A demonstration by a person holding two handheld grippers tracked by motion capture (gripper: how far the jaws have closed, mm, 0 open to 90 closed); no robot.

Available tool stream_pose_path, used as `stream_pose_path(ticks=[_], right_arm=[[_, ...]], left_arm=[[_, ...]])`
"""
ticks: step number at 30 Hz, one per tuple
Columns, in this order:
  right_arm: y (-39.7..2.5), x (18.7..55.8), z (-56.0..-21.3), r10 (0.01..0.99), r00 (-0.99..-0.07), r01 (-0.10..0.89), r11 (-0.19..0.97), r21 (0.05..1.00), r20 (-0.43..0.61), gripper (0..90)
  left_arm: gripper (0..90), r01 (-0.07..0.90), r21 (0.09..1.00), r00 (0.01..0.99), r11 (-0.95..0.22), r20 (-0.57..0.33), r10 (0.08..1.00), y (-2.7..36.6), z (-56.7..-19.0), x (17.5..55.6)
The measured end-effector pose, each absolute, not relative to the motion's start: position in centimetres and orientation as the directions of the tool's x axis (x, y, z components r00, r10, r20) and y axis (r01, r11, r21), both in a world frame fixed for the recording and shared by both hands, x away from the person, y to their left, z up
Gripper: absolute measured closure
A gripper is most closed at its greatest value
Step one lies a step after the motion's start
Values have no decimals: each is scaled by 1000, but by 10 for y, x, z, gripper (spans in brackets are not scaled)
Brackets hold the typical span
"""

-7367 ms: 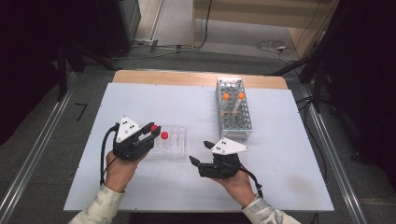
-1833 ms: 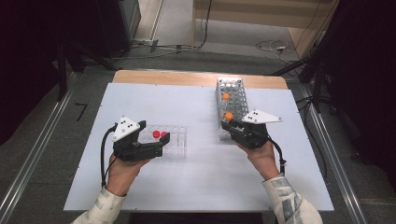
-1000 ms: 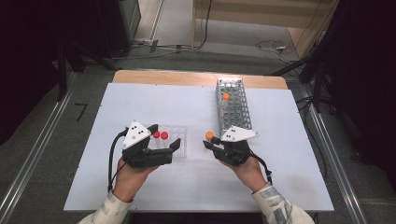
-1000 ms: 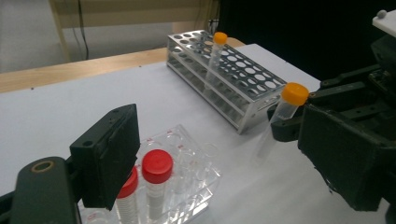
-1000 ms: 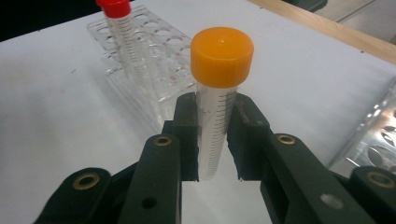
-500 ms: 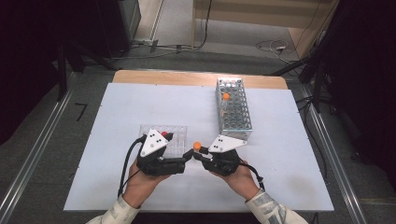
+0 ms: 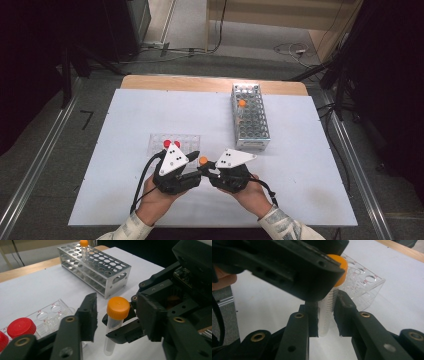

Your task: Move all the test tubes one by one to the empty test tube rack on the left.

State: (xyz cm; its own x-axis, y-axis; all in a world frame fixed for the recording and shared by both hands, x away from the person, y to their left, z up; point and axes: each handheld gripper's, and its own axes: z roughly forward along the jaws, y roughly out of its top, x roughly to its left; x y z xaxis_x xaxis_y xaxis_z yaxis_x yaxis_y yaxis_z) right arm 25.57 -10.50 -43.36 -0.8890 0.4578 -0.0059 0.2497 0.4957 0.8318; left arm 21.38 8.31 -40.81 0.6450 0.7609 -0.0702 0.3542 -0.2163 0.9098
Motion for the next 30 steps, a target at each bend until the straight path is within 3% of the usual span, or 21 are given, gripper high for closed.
stream_pose_path(ticks=[8,13,21,25,30], right_arm=[[-102,254,-433,447,-895,240,498,834,-10,717],[-102,253,-432,443,-896,237,496,836,-9,712],[-106,251,-428,411,-911,224,484,846,6,412],[-111,255,-429,437,-899,243,484,841,8,335],[-117,260,-428,467,-884,260,471,843,12,304]], left_arm=[[680,349,907,657,-235,-57,752,82,-409,213],[694,345,908,658,-237,-54,751,84,-408,213],[698,350,912,642,-214,-67,764,95,-400,211],[698,352,914,622,-200,-69,780,103,-398,210],[698,369,910,600,-192,-75,796,115,-396,212]])
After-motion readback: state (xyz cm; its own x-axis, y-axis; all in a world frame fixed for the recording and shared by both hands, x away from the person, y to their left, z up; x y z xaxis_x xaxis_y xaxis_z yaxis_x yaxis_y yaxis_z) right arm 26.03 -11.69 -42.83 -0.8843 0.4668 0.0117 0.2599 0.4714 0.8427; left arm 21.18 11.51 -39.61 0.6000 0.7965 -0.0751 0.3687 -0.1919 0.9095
